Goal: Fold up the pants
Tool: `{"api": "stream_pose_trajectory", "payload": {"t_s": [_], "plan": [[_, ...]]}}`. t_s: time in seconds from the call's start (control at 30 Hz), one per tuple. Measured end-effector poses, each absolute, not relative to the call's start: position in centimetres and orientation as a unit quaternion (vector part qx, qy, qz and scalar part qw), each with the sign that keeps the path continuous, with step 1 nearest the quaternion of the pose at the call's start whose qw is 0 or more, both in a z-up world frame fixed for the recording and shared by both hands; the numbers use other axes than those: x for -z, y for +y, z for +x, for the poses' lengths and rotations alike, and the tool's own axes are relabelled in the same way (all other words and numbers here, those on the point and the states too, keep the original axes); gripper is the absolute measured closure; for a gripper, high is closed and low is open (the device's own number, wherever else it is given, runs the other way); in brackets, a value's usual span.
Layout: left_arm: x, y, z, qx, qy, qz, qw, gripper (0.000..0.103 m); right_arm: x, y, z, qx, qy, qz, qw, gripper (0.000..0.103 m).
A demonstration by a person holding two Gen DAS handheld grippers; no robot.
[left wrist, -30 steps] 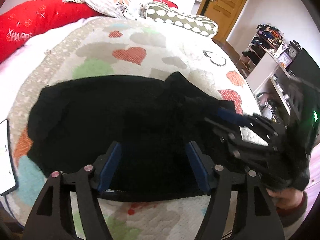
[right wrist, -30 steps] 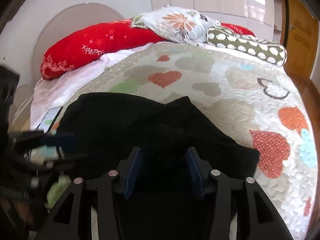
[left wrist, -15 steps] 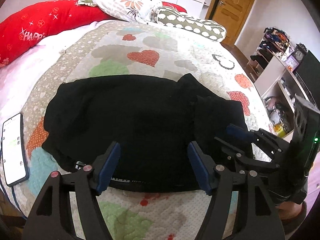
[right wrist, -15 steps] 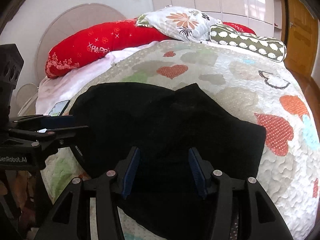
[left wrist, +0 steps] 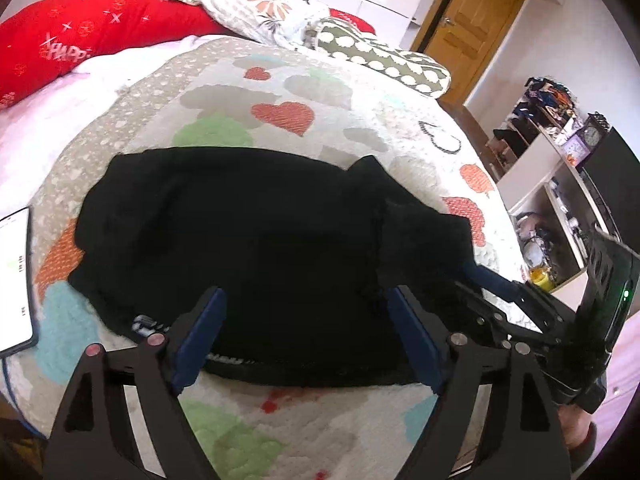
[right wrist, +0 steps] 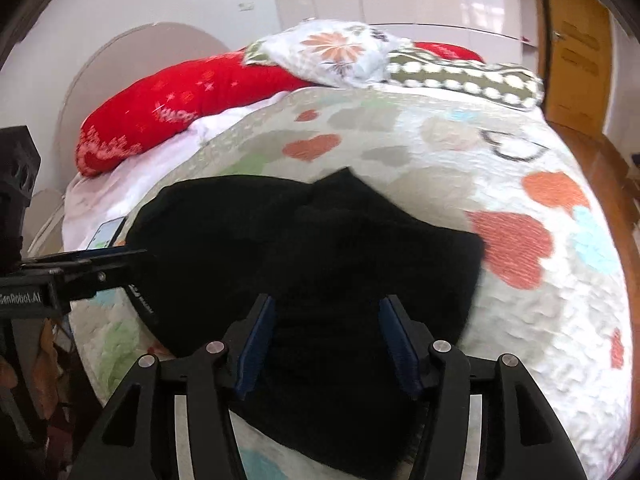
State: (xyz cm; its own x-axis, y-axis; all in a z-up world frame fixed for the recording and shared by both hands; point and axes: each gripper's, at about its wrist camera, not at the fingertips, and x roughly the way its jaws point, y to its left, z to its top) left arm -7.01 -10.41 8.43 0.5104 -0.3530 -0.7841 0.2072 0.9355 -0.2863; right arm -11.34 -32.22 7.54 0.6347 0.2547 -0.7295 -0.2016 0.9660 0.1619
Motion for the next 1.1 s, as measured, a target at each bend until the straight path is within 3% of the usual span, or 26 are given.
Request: {"api": "stream_pose_trajectory", "payload": {"t_s": [0.57, 0.6, 0.63, 0.7, 0.73, 0.8, 0.9, 1.0, 1.07, 1.1], "plan": [[-4.3, -18.0, -2.5, 0.210, 0.498, -0.054, 0.840, 0.021, -5.4, -33.6, -14.4, -0.142, 0.423, 0.017, 0.895, 0.047], [-4.2, -18.3, -2.4, 0.207, 0.494, -0.047, 0.843, 0.035, -4.9, -33.5, -14.1, -0.144, 0.427, 0.014, 0.892, 0.056], [-4.1, -18.6, -2.3, 0.201, 0.490, -0.035, 0.848, 0.046, -4.5, -33.5, -14.0, -0.144, 0.430, 0.011, 0.891, 0.074], [-4.3, -18.8, -2.3, 0.213, 0.494, -0.027, 0.843, 0.074, -4.4, -33.6, -14.0, -0.147, 0.429, 0.014, 0.891, 0.086], [-4.6, -18.8, -2.4, 0.218, 0.496, -0.026, 0.840, 0.078, -4.7, -33.6, -14.1, -0.158, 0.431, 0.019, 0.888, 0.093], [-5.2, -18.7, -2.8, 0.221, 0.490, -0.013, 0.843, 0.082, -5.1, -33.2, -14.5, -0.174, 0.429, 0.005, 0.887, 0.093], [-4.7, -18.3, -2.6, 0.215, 0.494, -0.023, 0.842, 0.081, -4.2, -33.0, -14.6, -0.175, 0.434, 0.001, 0.884, 0.092], [-4.4, -17.7, -2.6, 0.209, 0.499, -0.040, 0.840, 0.069, -4.2, -33.5, -14.6, -0.177, 0.440, 0.025, 0.880, 0.091], [-4.9, -17.4, -2.9, 0.205, 0.496, -0.039, 0.843, 0.060, -5.2, -33.8, -15.1, -0.185, 0.442, 0.015, 0.878, 0.080], [-5.1, -17.2, -3.1, 0.200, 0.492, -0.038, 0.846, 0.055, -5.7, -34.0, -15.2, -0.184, 0.438, 0.010, 0.880, 0.067]]}}
